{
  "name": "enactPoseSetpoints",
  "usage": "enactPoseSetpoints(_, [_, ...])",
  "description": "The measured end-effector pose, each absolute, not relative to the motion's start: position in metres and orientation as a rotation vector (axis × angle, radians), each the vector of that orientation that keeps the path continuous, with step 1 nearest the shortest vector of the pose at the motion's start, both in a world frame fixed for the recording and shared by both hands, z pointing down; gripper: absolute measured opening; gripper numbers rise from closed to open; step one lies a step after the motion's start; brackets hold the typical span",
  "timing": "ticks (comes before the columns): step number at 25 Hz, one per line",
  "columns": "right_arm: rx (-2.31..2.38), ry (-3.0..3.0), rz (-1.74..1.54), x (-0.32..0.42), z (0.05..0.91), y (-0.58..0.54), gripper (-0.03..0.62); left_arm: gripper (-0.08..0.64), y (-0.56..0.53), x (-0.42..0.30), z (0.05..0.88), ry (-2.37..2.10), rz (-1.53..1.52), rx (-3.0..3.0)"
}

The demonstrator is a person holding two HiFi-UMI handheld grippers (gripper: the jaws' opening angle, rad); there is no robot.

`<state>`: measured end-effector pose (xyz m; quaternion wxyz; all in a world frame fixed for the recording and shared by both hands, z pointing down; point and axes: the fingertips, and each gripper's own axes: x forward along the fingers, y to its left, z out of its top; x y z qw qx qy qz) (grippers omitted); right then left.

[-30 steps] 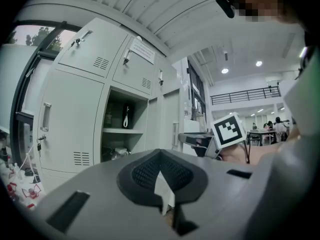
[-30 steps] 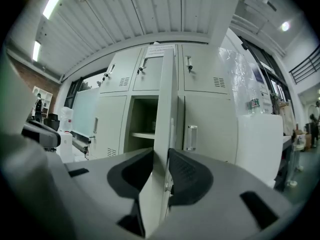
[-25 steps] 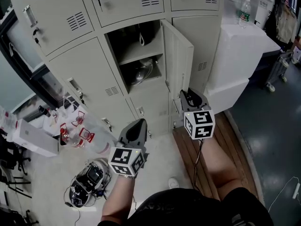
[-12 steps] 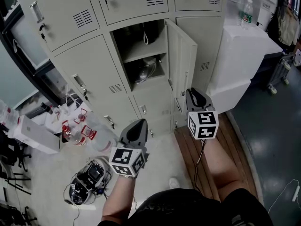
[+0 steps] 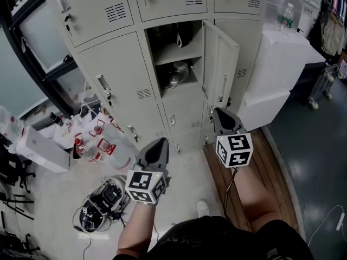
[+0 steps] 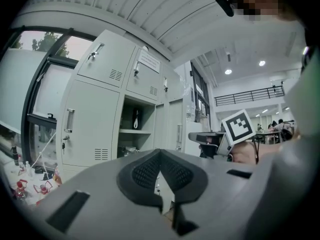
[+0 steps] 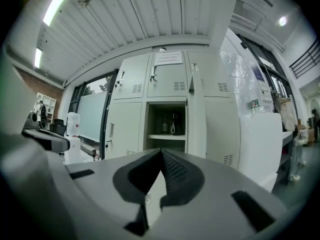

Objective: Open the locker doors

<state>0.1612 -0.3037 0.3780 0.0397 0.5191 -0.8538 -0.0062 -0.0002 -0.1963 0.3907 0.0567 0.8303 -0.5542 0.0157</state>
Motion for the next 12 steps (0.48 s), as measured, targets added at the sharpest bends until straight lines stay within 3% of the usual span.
enactPoseSetpoints(12, [1.524, -2.623, 0.04, 0.098, 0.397, -0.208, 0.0, -0.002, -0.126, -0.05, 0.398, -1.681, 0.061, 2.507])
